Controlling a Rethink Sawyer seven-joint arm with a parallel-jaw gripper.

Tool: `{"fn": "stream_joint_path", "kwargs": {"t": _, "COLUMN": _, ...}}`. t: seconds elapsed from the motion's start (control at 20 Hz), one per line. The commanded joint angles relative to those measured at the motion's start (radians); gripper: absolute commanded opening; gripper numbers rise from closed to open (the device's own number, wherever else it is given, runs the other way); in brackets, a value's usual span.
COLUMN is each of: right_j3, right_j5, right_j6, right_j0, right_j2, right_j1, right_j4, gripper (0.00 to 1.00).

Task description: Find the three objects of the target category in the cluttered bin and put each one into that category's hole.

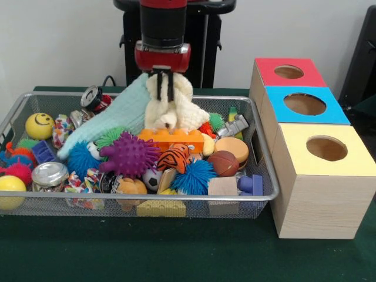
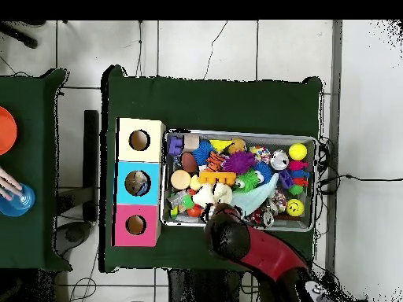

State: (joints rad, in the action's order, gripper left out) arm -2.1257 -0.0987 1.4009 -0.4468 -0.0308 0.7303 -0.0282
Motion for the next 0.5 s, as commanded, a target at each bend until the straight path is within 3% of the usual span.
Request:
{"fn": "stream_joint_path", "kwargs": {"t": 0.05, "right_j3": 0.015, "right_j5": -0.400, "right_j6": 0.322, "right_j0": 0.174, "right_j2": 0.062, "right_j1": 0.197, "right_j4": -0.125, "gripper": 0.00}}
{"fn": "stream_joint_path", "kwargs": {"t": 0.25, "right_j3": 0.055, "right_j5": -0.441, "right_j6": 0.349, "right_j0": 0.247, "right_j2": 0.136, "right_j1": 0.221, "right_j4": -0.130, "gripper": 0.00}}
{"fn": "stream_joint_path", "kwargs": {"t": 0.5, "right_j3": 0.192, "right_j5": -0.628, "right_j6": 0.384, "right_j0": 0.314, "right_j2": 0.198, "right_j1": 0.224, "right_j4": -0.110, "gripper": 0.00}}
